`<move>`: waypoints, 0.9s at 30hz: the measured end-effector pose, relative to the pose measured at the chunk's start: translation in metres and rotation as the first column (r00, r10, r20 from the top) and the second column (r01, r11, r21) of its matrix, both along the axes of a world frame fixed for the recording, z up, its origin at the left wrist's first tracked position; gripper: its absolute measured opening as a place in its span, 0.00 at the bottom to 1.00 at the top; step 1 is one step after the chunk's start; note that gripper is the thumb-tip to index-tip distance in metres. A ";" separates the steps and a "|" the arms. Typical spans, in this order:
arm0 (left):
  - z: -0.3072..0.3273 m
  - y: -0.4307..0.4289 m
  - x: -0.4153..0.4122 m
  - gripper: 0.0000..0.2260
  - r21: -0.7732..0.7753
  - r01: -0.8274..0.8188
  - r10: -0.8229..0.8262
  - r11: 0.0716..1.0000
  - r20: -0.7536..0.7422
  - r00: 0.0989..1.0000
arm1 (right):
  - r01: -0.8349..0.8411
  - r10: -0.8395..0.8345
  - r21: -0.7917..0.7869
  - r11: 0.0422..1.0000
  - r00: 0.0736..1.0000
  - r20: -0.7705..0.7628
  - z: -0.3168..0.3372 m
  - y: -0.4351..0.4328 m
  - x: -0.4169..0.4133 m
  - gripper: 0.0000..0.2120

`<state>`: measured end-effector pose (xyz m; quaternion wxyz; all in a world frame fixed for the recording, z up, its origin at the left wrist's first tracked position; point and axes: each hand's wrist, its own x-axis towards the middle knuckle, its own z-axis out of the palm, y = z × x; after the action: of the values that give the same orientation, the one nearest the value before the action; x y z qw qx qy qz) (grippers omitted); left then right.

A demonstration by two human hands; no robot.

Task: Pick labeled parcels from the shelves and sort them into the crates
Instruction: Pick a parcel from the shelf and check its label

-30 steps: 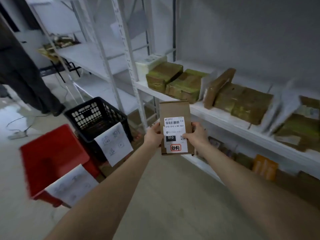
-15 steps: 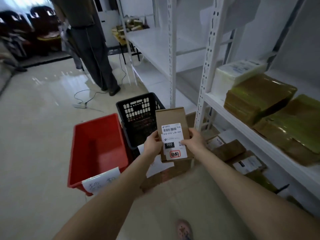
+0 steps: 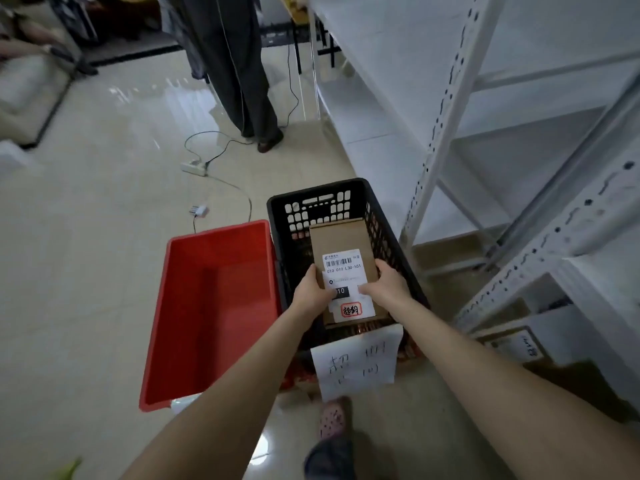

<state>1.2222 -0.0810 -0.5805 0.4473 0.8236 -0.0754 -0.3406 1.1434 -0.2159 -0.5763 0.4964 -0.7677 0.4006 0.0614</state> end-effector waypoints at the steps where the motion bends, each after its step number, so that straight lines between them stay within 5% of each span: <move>1: -0.012 -0.007 0.016 0.22 0.009 0.009 -0.009 1.000 -0.006 1.000 | -0.007 0.007 -0.009 1.000 1.000 -0.025 -0.009 -0.006 0.016 0.38; 6: -0.074 -0.042 0.093 0.35 0.065 0.043 -0.038 0.997 -0.075 0.996 | -0.001 0.005 0.023 1.000 0.989 -0.145 -0.068 -0.036 0.088 0.37; 13: -0.177 -0.092 0.169 0.31 0.127 0.093 -0.074 0.987 -0.151 0.986 | 0.090 -0.062 0.103 0.991 0.968 -0.245 -0.174 -0.076 0.162 0.38; 20: -0.279 -0.134 0.210 0.26 0.129 0.057 -0.036 0.990 -0.161 0.986 | 0.023 -0.016 0.023 0.999 0.965 -0.260 -0.278 -0.116 0.217 0.31; 24: -0.301 -0.139 0.212 0.30 0.159 0.150 -0.146 0.976 -0.035 0.989 | -0.245 0.202 -0.088 0.965 0.918 -0.340 -0.303 -0.118 0.223 0.40; 27: -0.307 -0.126 0.194 0.43 0.328 0.384 -0.420 0.863 0.045 0.906 | -0.595 0.430 -0.232 0.769 0.751 -0.501 -0.308 -0.110 0.210 0.44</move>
<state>1.4158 -0.2073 -0.8872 0.2254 0.8680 -0.2165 -0.3859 1.3532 -0.3255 -0.8847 0.2036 -0.8973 0.2705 0.2832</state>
